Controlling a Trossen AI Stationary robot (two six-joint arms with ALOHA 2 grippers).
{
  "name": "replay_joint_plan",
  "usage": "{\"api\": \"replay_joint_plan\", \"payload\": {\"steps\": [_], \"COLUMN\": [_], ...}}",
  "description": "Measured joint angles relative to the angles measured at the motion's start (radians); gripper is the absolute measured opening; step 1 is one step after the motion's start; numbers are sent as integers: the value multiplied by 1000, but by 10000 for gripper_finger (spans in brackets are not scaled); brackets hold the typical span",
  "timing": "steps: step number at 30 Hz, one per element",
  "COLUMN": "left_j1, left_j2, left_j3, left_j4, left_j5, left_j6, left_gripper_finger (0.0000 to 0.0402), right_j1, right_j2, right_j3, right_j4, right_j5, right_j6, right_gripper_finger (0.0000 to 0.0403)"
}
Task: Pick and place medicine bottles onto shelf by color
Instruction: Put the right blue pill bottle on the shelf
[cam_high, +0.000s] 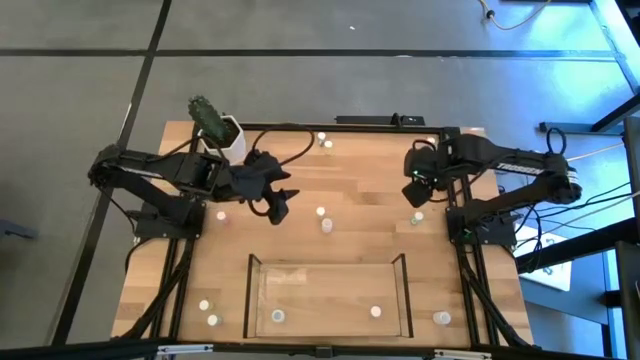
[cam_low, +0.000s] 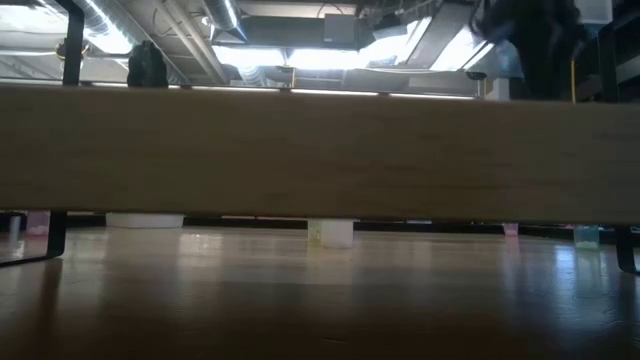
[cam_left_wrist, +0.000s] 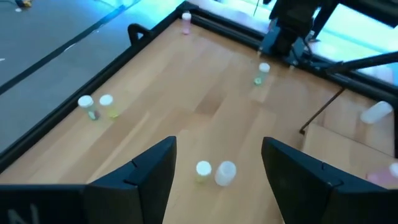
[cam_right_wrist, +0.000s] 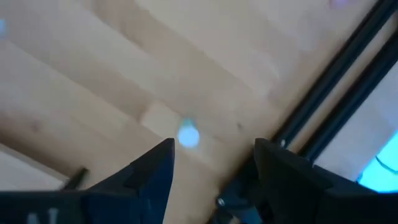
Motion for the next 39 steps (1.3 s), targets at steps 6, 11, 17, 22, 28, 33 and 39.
{"api": "replay_joint_plan", "payload": {"steps": [6, 11, 17, 22, 28, 33, 39], "left_j1": [-1, -1, -1, -1, -1, 0, -1], "left_j2": [3, 4, 4, 4, 4, 4, 4], "left_j3": [0, 0, 0, 0, 0, 0, 0], "left_j4": [27, 26, 25, 25, 25, 25, 25], "left_j5": [8, 8, 8, 8, 8, 8, 8], "left_j6": [-1, 0, 0, 1, 1, 1, 1], "left_gripper_finger": [231, 231, 231, 231, 231, 231, 231], "right_j1": [-45, -62, -64, -63, -63, -63, -63], "right_j2": [-7, -6, -6, -6, -6, -6, -6], "right_j3": [-160, -262, -363, -419, -459, -487, -489], "right_j4": [75, 177, 252, 325, 354, 396, 402], "right_j5": [-107, -174, -199, -239, -238, -238, -238], "right_j6": [-71, -110, -117, -123, -121, -144, -146], "right_gripper_finger": [223, 223, 223, 223, 223, 223, 223]}}
